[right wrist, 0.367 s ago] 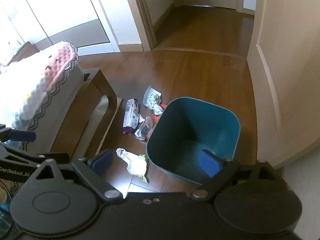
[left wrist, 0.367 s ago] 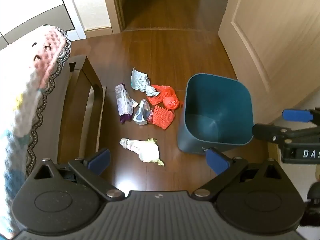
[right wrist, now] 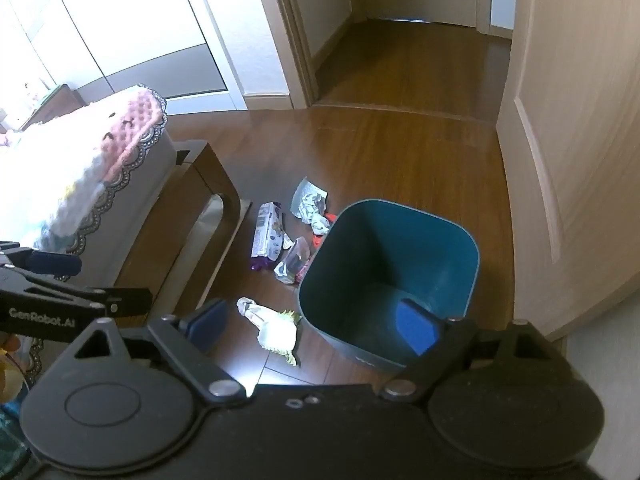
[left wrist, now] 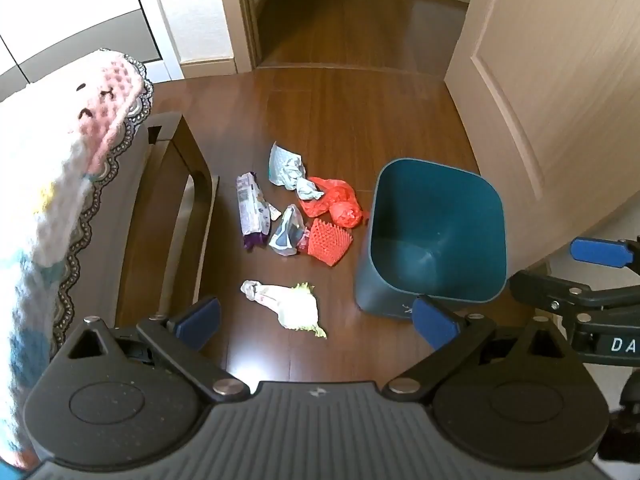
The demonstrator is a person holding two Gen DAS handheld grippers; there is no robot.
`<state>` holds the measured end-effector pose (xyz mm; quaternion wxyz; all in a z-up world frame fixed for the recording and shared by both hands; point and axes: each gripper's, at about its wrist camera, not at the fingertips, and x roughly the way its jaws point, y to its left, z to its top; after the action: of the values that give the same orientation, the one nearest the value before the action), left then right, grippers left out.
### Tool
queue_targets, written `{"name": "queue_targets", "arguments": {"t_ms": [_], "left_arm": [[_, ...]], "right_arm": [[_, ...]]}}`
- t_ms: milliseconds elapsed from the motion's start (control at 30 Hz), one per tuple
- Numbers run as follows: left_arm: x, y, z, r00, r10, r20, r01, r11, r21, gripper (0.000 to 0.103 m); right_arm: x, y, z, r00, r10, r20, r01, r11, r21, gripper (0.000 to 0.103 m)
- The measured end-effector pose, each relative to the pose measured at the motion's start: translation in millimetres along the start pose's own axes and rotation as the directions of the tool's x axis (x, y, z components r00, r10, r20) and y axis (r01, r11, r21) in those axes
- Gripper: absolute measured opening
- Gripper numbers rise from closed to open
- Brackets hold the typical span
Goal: Collect trash
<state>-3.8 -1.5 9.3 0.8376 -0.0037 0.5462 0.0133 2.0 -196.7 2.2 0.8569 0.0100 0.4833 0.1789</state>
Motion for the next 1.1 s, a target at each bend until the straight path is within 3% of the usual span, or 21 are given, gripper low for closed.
{"name": "queue_targets", "arguments": {"t_ms": [467,1100], "left_arm": [[5,6,-1,1.000,-0.016,-0.016,0.015,0.998,-0.062,0.102],[17,5,-12,1.000,0.013,-0.018,-0.016,0.992,-0.121,0.103]], "right_arm": [[5,-1,-1,1.000,0.009,0.002,-0.009,1.000,-0.010,0.090],[9,-6,-2,0.999,0.033,0.023,-0.031,0.997,-0.076,0.089]]}}
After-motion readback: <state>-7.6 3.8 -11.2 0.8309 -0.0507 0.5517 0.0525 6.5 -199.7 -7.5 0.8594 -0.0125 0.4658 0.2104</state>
